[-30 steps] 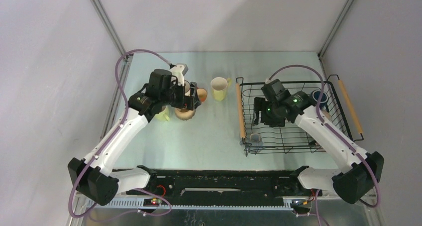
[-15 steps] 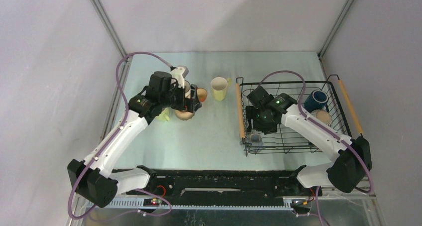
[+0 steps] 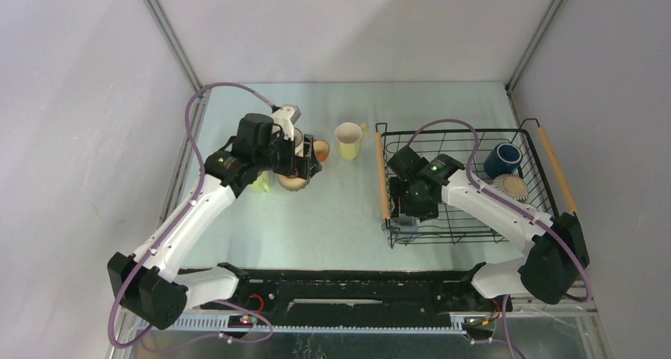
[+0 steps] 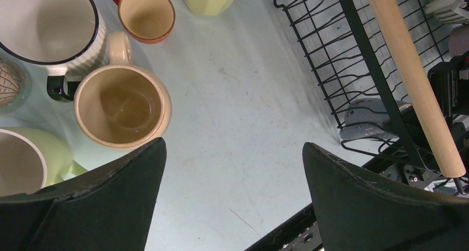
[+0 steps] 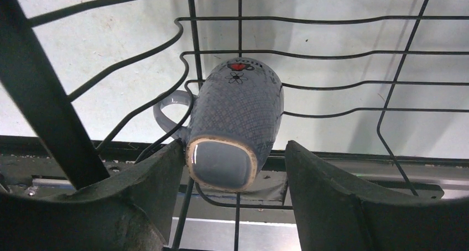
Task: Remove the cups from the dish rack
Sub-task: Adjust the cup in the dish rack.
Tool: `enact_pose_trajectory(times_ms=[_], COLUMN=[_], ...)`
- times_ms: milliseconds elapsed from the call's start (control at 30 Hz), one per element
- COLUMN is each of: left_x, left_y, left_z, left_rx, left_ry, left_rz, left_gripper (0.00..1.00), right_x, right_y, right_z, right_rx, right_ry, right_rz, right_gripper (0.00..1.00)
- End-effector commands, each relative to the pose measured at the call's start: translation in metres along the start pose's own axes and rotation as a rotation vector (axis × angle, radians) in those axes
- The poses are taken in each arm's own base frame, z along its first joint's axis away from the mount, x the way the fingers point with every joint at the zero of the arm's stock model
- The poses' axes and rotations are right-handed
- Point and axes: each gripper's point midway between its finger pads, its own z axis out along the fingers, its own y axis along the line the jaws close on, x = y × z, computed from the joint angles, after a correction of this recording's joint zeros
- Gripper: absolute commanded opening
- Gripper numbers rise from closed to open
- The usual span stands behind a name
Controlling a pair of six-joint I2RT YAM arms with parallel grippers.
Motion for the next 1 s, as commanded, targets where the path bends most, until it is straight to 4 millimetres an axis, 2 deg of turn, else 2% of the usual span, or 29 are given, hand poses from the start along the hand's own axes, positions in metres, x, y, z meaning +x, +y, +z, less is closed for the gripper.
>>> enact_pose_trajectory(times_ms=[0, 267, 567, 767, 967], left_x=[0.006, 0.008, 0.011, 0.011, 0.012], left_y=[-0.003, -0.003, -0.003, -0.002, -0.003], left_z=[0.006, 0.01, 0.012, 0.013, 0.014], left_rx=[0.022, 0.02, 0.015, 0.014, 0.016], left_ry=[0.004, 0.017, 0.025, 0.029, 0.032], left_rz=[-0.007, -0.008, -0.006, -0.006, -0.003], left_gripper=[1.0, 1.0, 1.0, 1.0, 1.0], right_x=[-0.003, 0.001, 0.001, -0.009, -0.022], right_y=[0.003, 0.005, 0.004, -0.004, -0.011], right_z=[-0.006, -0.002, 0.001, -0.009, -0.023], right_rx=[-0.025, -0.036, -0.024, -0.021, -0.023], right_ry=[-0.044, -0.034, -0.034, -0.094, -0.16], right_rz=[0.017, 0.011, 0.007, 0.037, 0.069], right_gripper=[0.73, 0.68, 0.53, 0.33, 0.28])
